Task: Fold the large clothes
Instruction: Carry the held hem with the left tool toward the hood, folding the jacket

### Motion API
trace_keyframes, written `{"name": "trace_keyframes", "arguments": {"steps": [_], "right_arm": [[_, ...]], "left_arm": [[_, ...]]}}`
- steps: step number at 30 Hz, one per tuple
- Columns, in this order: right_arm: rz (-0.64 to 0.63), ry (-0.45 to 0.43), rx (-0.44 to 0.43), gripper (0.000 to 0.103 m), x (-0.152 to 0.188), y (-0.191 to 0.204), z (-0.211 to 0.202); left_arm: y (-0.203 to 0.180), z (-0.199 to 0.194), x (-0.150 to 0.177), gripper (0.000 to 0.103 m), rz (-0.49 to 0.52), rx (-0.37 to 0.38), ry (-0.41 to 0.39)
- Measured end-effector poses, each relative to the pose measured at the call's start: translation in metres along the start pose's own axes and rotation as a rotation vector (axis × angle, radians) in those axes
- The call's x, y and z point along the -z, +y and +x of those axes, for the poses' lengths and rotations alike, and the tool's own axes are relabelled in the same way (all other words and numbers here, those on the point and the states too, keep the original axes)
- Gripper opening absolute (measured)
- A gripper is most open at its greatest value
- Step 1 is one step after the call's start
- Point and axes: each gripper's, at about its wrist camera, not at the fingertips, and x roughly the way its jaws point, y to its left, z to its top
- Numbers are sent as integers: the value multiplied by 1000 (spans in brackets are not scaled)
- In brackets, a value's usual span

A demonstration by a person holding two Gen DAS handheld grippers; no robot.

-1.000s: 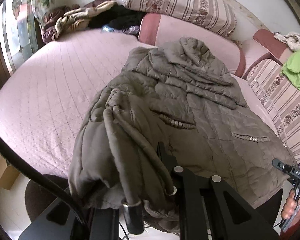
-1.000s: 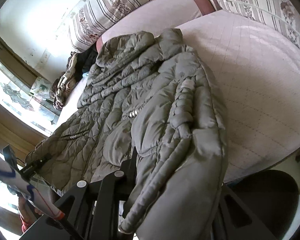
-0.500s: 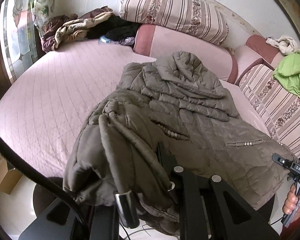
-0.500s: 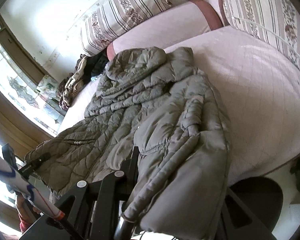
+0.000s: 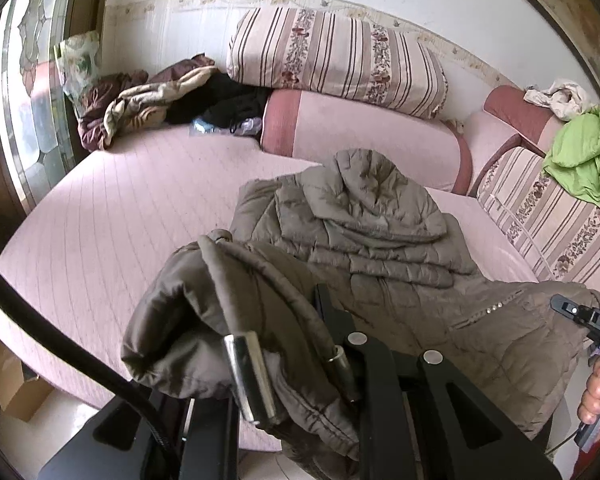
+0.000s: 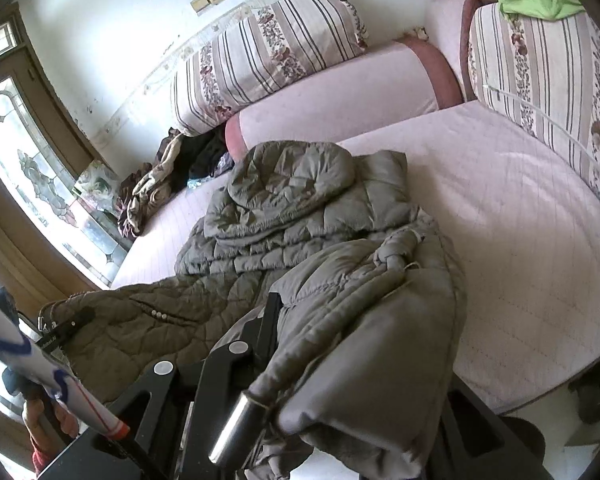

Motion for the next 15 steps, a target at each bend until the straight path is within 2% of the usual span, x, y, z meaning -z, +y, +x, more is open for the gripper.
{"name": "trace_keyframes", "arguments": {"steps": [7, 15], "right_arm": [[0, -11, 22, 19, -16, 9, -1], [2, -19, 54, 19, -25, 19, -3]], "left_arm": [[-1, 3, -14, 15, -3, -8, -24], [11, 4, -26, 15, -39, 7, -10]]}}
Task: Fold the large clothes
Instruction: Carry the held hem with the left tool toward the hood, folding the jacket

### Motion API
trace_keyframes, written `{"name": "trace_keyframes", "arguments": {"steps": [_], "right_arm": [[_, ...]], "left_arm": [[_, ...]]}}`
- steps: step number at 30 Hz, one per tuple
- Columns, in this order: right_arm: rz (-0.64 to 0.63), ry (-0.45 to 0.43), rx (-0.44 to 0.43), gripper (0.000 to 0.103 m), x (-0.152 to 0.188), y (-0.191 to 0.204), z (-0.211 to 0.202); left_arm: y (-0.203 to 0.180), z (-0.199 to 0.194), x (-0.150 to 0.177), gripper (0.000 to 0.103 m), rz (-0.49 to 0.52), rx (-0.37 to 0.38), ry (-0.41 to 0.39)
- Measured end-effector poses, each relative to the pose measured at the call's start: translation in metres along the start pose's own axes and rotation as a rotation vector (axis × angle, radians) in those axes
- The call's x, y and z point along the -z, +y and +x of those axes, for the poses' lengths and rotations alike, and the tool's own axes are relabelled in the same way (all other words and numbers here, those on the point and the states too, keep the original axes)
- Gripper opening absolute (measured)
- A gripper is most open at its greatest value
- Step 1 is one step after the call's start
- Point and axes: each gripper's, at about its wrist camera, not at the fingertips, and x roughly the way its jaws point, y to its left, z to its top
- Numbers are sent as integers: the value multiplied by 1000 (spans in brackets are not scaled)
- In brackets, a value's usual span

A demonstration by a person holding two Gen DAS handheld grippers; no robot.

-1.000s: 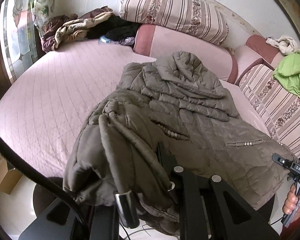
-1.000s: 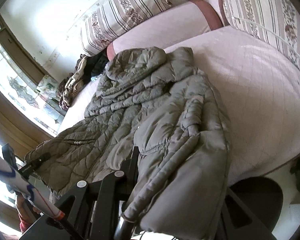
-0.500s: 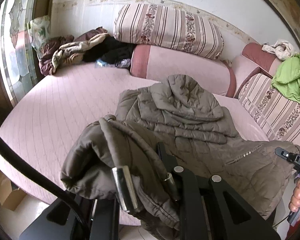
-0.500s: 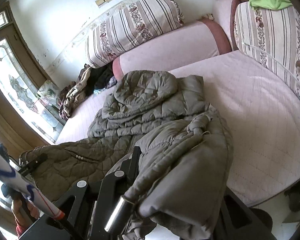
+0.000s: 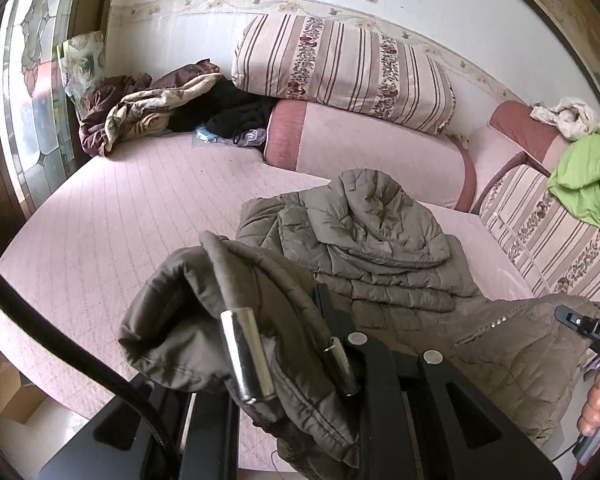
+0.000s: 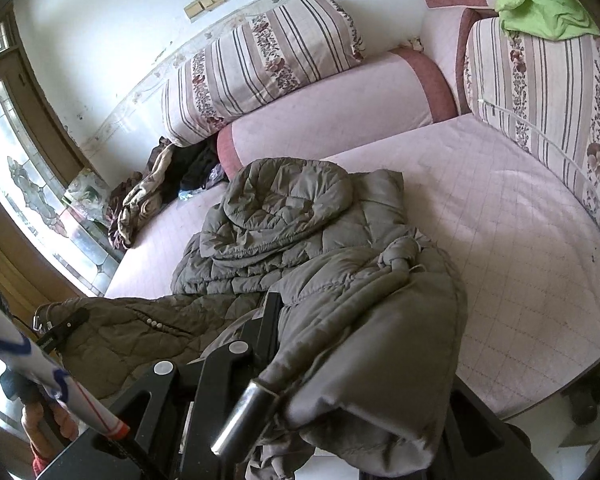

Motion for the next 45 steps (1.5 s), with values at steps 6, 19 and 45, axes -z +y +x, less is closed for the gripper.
{"name": "trace_keyframes", "arguments": {"steps": [6, 19, 45], "right_arm": [[-19, -1, 21, 19, -4, 9, 3], [-8, -16, 15, 19, -27, 8, 17], [-40, -26, 71, 19, -85, 23, 79]], "left_arm": [[3, 0, 0, 15, -9, -1, 5], [-5, 15, -26, 15, 8, -34, -6], [-21, 69, -72, 15, 84, -126, -22]]}}
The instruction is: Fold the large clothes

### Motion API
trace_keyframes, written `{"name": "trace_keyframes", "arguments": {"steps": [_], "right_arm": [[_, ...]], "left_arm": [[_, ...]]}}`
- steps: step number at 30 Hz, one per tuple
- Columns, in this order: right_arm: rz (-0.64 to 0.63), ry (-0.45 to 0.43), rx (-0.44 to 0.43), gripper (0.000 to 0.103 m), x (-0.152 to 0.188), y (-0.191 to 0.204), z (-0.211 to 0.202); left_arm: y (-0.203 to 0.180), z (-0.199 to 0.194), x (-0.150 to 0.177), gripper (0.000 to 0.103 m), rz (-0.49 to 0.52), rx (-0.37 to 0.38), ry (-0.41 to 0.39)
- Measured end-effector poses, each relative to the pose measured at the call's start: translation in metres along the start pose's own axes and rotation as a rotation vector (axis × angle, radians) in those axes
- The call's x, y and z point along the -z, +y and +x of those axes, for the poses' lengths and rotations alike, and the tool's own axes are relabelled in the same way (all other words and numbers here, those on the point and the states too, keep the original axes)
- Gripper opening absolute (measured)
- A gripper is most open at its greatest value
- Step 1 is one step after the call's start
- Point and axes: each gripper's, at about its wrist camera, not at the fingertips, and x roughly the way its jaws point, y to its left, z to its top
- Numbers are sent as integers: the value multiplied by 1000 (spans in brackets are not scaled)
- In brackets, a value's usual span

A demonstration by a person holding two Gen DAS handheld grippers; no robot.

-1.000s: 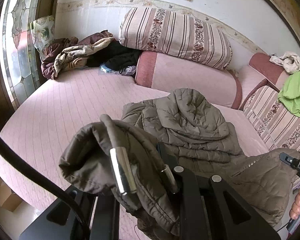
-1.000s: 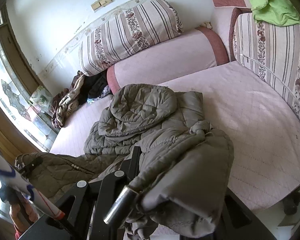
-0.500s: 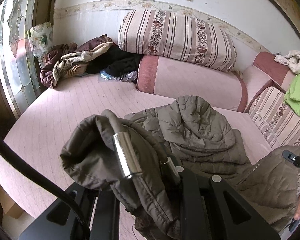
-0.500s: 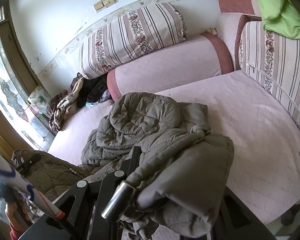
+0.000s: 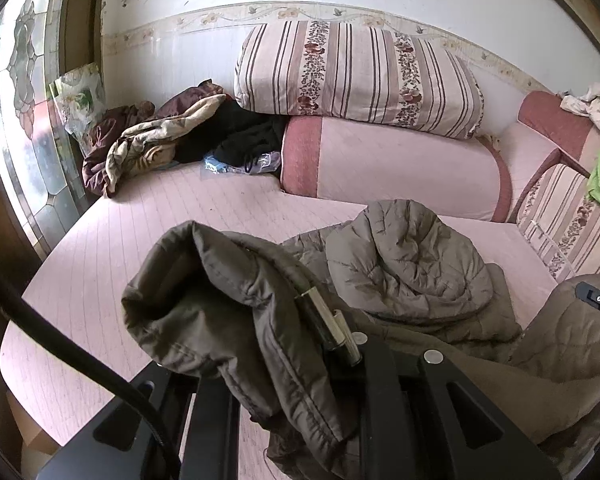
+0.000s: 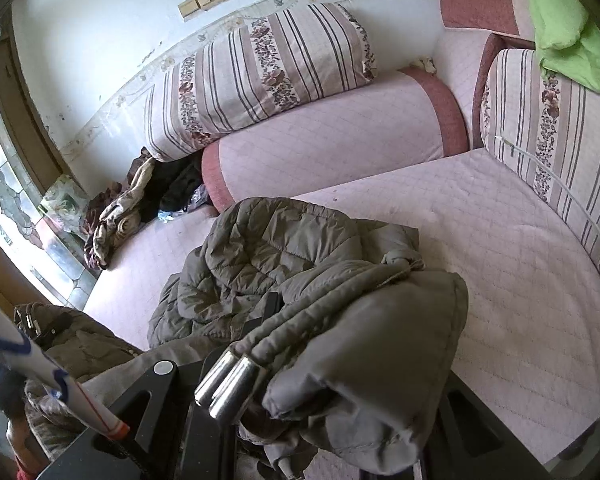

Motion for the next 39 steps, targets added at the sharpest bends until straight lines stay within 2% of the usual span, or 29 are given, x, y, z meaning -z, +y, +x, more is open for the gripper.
{"name": "trace_keyframes", "arguments": {"steps": [14, 29, 39], "right_arm": [[13, 28, 30, 19, -21, 1, 45], [46, 44, 21, 19, -42, -4, 67], [65, 34, 19, 19, -70, -6, 79]], "left_arm": [[-7, 38, -15, 15, 24, -17, 16], [-12, 60, -35, 15, 23, -21, 35], [-18, 78, -68, 16, 26, -19, 38]]}}
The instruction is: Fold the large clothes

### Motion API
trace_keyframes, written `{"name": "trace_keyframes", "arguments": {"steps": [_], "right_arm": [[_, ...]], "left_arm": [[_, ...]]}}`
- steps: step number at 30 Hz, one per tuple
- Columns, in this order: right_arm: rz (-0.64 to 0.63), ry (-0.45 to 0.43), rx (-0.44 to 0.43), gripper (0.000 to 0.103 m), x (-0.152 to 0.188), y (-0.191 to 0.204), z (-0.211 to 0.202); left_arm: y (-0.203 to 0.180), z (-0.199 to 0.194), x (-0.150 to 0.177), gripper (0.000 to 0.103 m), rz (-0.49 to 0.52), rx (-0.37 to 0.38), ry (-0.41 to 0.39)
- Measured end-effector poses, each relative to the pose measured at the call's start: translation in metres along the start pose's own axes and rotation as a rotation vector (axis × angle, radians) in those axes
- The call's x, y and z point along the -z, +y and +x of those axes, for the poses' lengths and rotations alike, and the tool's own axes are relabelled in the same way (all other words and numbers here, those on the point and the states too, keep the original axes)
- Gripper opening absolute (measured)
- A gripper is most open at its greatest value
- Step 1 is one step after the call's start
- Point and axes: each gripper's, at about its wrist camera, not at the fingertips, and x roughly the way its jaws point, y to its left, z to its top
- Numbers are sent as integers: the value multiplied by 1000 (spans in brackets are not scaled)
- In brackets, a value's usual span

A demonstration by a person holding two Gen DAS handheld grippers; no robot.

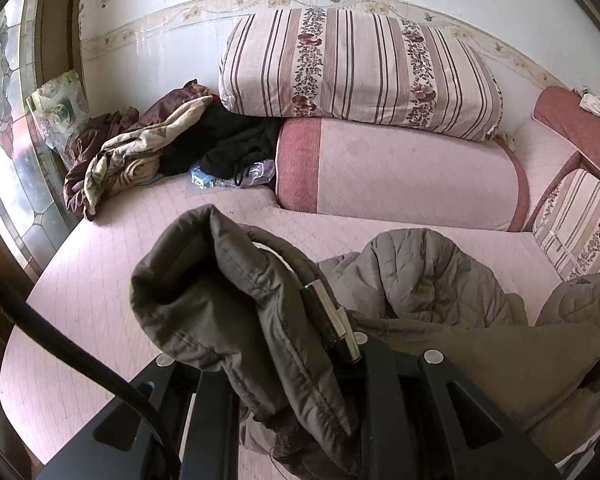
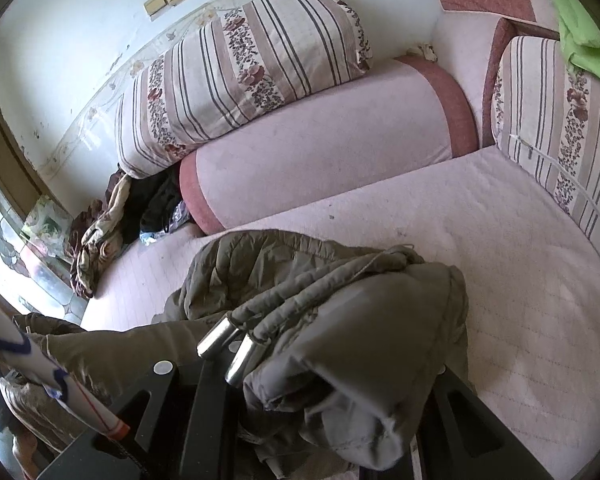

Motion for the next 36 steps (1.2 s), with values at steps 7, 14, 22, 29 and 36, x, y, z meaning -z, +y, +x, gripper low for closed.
{"name": "trace_keyframes", "arguments": {"steps": [7, 14, 22, 29, 36], "right_arm": [[-6, 8, 23, 19, -18, 2, 18], [18, 30, 54, 19, -32, -7, 46], [47, 53, 85, 19, -39, -24, 74], [66, 71, 127, 19, -46, -34, 101], [83, 104, 170, 19, -54, -44, 139]], "left_arm": [[-5, 27, -21, 16, -2, -3, 36], [-13, 62, -37, 16, -3, -17, 76], [-21, 100, -41, 16, 14, -54, 110], [-26, 131, -44, 16, 43, -108, 123], [-29, 166, -43, 16, 64, -152, 153]]}}
